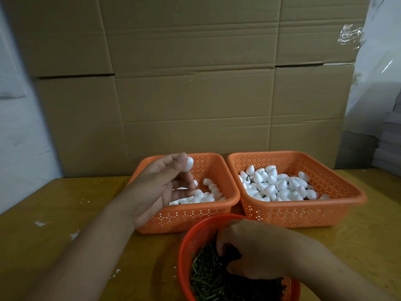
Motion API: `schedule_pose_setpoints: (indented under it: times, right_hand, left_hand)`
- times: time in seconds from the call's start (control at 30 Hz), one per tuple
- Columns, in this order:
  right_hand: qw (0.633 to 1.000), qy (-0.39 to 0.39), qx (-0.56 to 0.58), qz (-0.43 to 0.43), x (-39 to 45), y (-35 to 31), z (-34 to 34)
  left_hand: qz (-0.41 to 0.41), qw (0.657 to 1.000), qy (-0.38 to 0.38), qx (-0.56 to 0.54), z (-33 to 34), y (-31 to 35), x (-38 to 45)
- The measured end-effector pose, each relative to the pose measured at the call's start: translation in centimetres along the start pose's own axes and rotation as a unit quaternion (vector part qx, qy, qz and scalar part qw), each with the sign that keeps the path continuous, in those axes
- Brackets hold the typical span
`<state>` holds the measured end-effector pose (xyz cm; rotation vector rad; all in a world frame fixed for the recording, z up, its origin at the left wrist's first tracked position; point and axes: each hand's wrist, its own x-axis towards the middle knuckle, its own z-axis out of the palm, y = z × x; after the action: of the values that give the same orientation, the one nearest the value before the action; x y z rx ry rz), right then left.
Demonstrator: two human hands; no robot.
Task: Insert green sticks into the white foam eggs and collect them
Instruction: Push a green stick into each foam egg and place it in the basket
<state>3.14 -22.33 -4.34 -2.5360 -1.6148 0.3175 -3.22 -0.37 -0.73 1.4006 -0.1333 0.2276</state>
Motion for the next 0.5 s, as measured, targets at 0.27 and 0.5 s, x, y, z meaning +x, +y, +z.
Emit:
schedule_pose_setpoints:
  times: [0.27,0.5]
  right_hand:
    - [1.000,0.001,-0.007,-0.002,-0.07,-0.06,0.07]
    - [1.000,0.026,0.001,0.002,0.03,-0.34,0.13]
  left_hand:
    - [-0.028,0.999,0.009,0.046,0.50,0.06,-0.30]
    - [-0.034,0.998,0.047,-0.038,0.32,-0.08,0.02]
